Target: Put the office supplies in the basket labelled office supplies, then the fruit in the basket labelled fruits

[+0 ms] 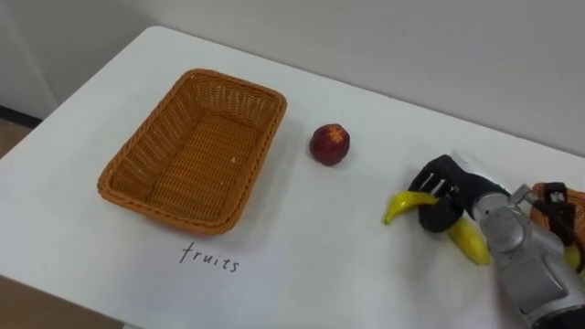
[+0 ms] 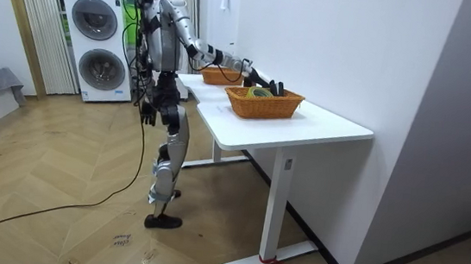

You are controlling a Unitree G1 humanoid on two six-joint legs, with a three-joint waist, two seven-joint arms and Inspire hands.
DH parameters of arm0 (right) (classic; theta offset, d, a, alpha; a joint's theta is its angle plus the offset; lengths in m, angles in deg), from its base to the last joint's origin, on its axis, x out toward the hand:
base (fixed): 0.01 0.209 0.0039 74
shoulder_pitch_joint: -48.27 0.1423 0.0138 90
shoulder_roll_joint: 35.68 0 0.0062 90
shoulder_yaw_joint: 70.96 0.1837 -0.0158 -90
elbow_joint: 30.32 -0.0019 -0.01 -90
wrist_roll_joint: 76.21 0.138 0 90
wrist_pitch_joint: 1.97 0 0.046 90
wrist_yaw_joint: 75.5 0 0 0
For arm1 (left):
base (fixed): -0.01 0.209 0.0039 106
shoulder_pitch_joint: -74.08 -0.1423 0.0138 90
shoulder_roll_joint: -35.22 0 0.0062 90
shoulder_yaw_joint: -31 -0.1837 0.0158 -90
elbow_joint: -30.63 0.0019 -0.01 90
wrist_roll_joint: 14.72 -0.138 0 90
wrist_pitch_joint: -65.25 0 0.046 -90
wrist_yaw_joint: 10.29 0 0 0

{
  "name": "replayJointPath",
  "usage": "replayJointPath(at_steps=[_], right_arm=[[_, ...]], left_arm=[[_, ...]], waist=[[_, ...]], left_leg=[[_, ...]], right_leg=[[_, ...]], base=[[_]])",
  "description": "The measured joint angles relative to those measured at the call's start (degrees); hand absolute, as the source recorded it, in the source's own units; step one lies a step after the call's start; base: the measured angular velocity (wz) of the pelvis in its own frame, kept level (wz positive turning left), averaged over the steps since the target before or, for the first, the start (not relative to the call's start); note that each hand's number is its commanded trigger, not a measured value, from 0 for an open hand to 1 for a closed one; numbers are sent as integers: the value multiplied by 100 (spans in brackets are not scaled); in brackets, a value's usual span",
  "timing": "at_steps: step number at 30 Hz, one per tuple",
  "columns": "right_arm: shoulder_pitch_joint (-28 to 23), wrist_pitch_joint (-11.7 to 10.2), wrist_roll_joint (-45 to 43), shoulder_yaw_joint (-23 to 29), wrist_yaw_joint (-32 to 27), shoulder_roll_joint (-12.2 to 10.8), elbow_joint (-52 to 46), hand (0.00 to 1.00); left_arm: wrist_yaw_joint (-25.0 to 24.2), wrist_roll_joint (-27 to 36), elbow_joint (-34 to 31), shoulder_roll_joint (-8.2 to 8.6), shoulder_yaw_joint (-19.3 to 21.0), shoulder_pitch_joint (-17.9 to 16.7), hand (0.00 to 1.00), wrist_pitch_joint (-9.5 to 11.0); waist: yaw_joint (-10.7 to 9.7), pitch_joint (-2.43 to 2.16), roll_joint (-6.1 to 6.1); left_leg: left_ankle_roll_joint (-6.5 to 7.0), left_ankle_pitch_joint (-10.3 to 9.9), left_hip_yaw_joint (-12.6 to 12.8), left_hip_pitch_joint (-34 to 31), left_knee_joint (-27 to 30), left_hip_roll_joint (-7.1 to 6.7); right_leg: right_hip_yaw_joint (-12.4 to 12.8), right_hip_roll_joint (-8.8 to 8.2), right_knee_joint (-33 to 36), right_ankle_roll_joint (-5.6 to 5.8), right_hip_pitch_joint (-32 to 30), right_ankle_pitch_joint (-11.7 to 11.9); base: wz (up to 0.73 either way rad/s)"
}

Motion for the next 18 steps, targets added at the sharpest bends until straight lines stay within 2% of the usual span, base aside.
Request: replayJointPath(at_steps=[18], right_arm=[[0,-7,28,12,24,-21,-51,100]], left_arm=[[-18,18,1,2,3,-2,0,43]], waist=[[-24,1,-18]], left_leg=[[0,0,-6,0,0,0]], right_leg=[[1,1,-1,0,7,0]], base=[[0]])
